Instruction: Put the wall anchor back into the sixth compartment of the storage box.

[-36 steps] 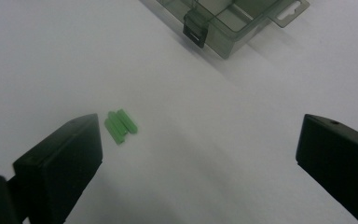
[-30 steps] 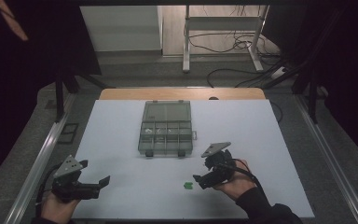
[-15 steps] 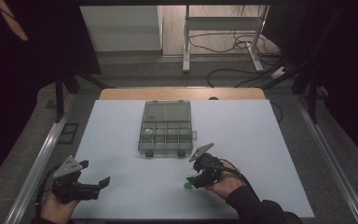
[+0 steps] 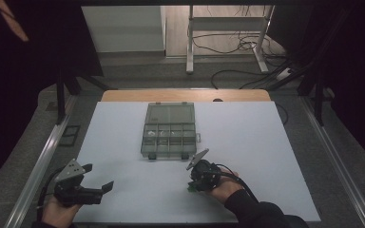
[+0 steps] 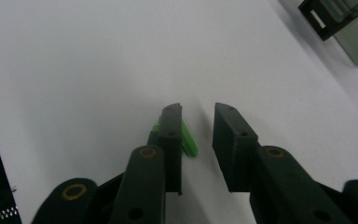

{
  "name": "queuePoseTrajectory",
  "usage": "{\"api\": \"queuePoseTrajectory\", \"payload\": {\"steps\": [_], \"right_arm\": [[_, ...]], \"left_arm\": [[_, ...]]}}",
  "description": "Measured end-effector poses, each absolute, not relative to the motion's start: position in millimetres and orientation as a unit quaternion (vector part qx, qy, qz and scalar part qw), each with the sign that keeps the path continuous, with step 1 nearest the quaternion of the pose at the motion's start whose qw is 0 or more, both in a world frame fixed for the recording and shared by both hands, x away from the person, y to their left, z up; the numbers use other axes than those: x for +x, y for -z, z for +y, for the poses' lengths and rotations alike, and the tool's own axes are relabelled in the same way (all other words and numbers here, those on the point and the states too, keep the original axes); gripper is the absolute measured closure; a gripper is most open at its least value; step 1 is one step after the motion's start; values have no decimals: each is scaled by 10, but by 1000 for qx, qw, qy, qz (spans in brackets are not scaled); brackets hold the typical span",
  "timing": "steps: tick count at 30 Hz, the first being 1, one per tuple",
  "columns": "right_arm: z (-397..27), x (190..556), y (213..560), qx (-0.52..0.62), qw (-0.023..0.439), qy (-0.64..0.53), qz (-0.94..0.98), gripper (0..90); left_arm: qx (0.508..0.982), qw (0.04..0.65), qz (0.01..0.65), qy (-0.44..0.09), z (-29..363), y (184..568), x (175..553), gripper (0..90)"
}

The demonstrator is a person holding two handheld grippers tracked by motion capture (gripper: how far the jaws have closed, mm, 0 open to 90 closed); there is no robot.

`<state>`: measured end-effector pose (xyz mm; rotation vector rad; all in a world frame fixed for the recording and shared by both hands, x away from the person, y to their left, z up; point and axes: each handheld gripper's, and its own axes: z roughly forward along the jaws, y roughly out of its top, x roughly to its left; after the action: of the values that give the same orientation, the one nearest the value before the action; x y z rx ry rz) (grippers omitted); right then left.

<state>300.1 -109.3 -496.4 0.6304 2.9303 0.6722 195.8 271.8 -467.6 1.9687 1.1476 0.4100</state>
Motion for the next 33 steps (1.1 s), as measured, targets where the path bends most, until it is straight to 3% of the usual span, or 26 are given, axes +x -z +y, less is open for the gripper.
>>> {"api": "queuePoseTrajectory", "payload": {"steps": [11,33], "right_arm": [[-1057,2986,5009,179,30,-210,961,844],[-1072,3001,4967,174,44,-217,960,836]], "left_arm": [[782,401,451,-159,2711,4678,1961,6],[780,396,458,-160,2716,4679,1967,5]]}}
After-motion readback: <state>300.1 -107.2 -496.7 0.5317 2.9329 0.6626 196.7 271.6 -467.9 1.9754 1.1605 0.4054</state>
